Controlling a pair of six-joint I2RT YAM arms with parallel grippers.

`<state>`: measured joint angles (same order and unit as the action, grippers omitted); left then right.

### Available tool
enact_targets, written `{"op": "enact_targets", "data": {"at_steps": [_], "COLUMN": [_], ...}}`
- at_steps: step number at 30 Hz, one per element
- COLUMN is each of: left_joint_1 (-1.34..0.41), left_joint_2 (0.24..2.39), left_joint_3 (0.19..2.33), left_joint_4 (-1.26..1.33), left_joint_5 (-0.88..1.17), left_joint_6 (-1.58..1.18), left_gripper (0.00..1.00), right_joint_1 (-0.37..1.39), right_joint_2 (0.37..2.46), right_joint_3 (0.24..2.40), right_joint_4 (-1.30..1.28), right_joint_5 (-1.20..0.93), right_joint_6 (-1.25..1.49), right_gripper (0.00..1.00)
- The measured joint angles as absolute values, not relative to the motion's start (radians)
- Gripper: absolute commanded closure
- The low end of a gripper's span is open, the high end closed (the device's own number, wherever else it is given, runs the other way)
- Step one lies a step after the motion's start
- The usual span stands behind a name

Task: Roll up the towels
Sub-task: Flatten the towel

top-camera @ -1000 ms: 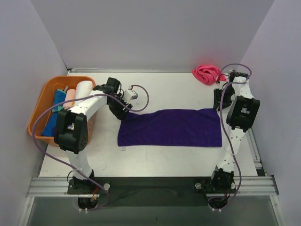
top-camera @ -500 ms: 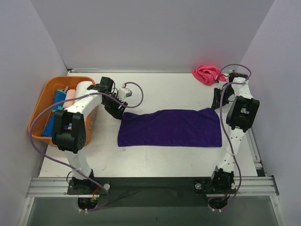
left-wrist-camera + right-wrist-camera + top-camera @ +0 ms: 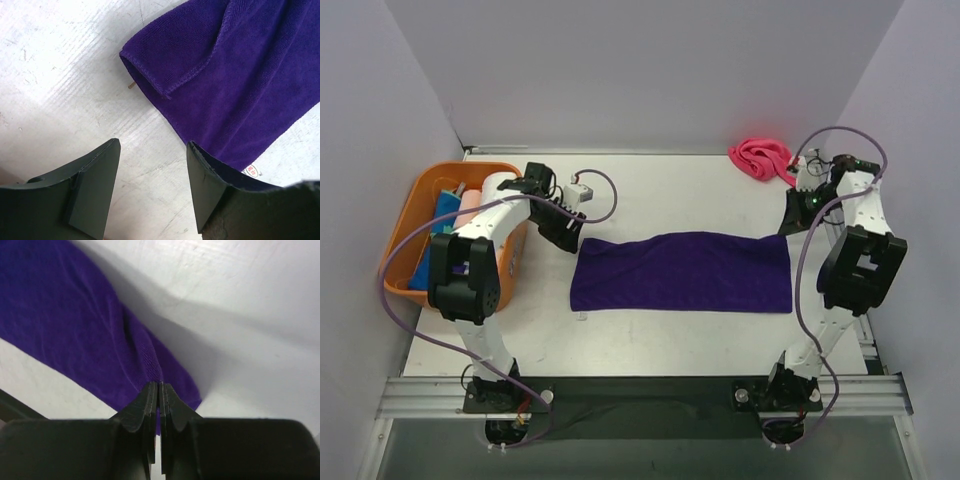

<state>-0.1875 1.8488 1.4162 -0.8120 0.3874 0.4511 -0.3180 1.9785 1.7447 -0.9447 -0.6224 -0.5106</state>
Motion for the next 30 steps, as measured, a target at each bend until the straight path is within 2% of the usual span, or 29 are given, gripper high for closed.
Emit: {"op": "enact_targets", "data": {"at_steps": [7, 8, 9, 10, 12, 13, 18, 25, 30], "left_joint_1": [-0.184, -0.184, -0.184, -0.184, -0.184, -0.184, -0.184, -0.184, -0.183], "left_joint_2": [1.849, 1.849, 1.849, 1.849, 1.849, 1.849, 1.849, 1.849, 1.849], "left_joint_3": [1.416, 1.416, 1.416, 1.416, 1.415, 1.415, 1.415, 1.415, 1.415], "left_joint_4": [-0.820, -0.820, -0.820, -0.820, -0.820, -0.820, -0.820, -0.820, -0.820], "left_joint_5": [0.408, 0.410, 0.412, 0.416, 0.421, 0.424, 0.429, 0.432, 0.437], "left_joint_6": [0.435, 0.433, 0.430, 0.429, 0.427, 0.426, 0.424, 0.421, 0.419], "left_gripper": [0.34, 0.34, 0.34, 0.34, 0.34, 0.34, 0.34, 0.34, 0.34], "right_joint_1": [-0.250, -0.238, -0.225, -0.214, -0.197, -0.195, -0.240, -0.250, -0.228], "right_joint_2": [1.878, 1.871, 1.866, 1.860, 1.855, 1.855, 1.853, 1.851, 1.882], "right_joint_3": [1.395, 1.352, 1.314, 1.280, 1.236, 1.229, 1.271, 1.384, 1.403], "right_joint_4": [-0.931, -0.931, -0.930, -0.925, -0.929, -0.930, -0.924, -0.905, -0.895], "right_joint_5": [-0.603, -0.593, -0.583, -0.573, -0.551, -0.541, -0.531, -0.527, -0.494], "right_joint_6": [-0.713, -0.734, -0.750, -0.764, -0.780, -0.784, -0.739, -0.607, -0.527], "right_gripper": [1.00, 0.98, 0.89, 0.72, 0.60, 0.58, 0.56, 0.70, 0.73]}}
